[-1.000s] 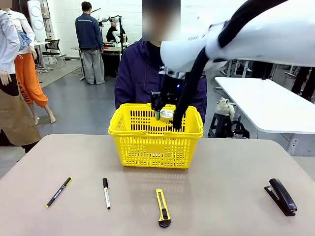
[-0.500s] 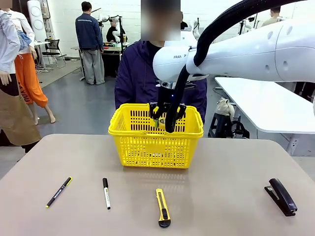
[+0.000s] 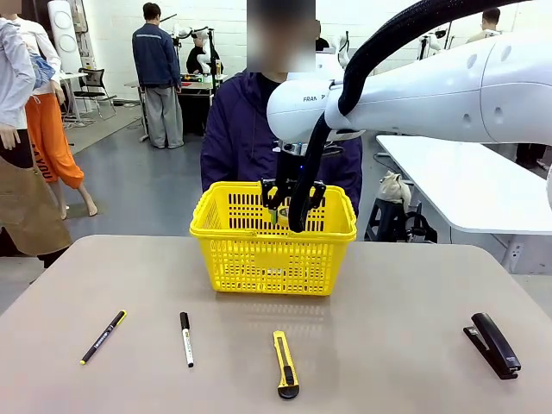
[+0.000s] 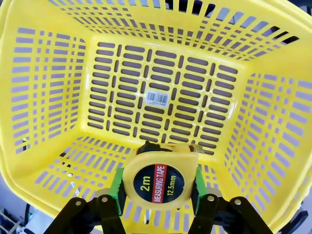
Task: Place the items the person wants into the basket.
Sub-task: Pick up the item the person points to and place it in the Market Basket.
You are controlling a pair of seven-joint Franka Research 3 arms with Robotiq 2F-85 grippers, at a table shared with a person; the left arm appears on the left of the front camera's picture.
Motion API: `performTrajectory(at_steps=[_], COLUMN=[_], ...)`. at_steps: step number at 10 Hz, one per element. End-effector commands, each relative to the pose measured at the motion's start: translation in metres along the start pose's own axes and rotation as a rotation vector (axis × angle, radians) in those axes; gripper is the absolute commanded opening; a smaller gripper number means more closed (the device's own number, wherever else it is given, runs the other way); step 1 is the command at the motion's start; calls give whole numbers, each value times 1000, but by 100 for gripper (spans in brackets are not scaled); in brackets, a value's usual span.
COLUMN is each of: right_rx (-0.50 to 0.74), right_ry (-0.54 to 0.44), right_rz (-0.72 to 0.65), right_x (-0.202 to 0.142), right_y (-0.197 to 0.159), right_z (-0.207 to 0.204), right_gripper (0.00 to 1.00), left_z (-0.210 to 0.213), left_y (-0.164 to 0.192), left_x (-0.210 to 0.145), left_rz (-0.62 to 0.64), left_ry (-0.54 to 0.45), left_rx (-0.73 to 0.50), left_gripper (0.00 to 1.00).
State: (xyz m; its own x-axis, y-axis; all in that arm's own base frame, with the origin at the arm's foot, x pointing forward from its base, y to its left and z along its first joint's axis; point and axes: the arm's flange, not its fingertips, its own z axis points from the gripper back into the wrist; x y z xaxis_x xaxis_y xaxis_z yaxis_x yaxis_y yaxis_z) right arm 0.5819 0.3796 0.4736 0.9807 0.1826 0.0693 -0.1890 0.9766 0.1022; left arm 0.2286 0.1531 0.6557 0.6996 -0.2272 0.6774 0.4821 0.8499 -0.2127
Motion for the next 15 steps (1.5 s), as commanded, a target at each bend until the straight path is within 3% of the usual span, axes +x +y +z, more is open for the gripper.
performTrajectory(at_steps=[1, 7, 11, 12, 15], right_rx=[7, -14, -19, -17, -16], right_ry=[-9, 78, 69, 70, 74], right_rz=[1, -10, 4, 7, 13], right_x=[-1, -2, 1, 1, 1], right_y=[-2, -17, -17, -17, -17], right_z=[-1, -68, -80, -80, -80], right_gripper=[63, 63, 63, 100, 100], left_z=[0, 0, 0, 0, 0], left_y=[0, 0, 0, 0, 0], left_x=[0, 0, 0, 0, 0], left_rz=[-7, -7, -7, -7, -7], left_ry=[-3, -3, -3, -3, -3], left_rx=[-4, -4, -4, -4, -4], left_gripper=[100, 100, 100, 100, 100])
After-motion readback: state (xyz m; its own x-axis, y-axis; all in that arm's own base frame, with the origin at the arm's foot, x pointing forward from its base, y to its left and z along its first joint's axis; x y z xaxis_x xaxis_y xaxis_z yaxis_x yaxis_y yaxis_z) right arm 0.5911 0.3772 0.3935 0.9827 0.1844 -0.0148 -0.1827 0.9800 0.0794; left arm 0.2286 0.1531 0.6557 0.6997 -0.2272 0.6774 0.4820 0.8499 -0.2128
